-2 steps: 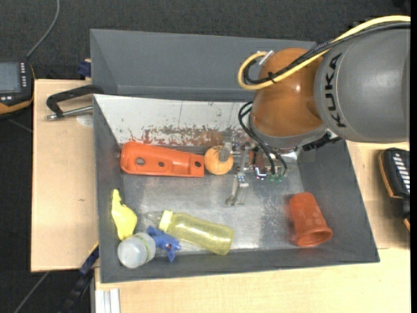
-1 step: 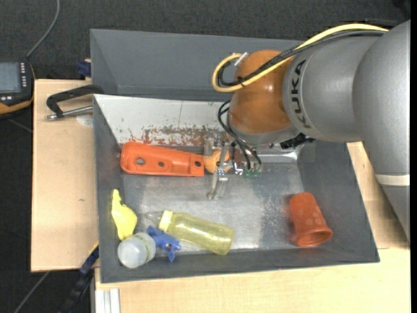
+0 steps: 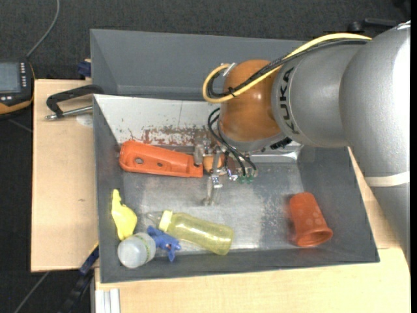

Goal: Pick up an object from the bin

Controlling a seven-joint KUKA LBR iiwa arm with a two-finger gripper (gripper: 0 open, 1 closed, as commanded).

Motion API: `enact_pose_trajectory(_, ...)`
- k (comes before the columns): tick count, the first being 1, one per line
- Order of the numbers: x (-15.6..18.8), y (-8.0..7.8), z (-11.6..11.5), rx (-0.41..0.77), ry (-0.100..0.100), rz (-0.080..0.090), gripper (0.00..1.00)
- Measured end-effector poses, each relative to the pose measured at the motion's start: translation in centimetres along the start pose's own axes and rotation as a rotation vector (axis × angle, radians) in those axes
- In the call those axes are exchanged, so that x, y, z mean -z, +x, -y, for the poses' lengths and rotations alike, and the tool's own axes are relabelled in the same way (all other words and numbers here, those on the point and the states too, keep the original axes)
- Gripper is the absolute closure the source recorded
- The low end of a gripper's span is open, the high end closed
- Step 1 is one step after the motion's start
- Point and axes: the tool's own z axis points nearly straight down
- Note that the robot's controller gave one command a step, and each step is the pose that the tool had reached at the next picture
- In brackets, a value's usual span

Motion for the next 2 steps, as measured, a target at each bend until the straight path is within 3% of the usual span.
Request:
enact_pose_trajectory(1, -0.9, -1.0, -1.2, 0.106, 0.008, 0.008, 0.00)
enact_pose_trajectory(2, -0.9, -1.1, -3.4, 0.328, -0.001, 0.008, 1.00)
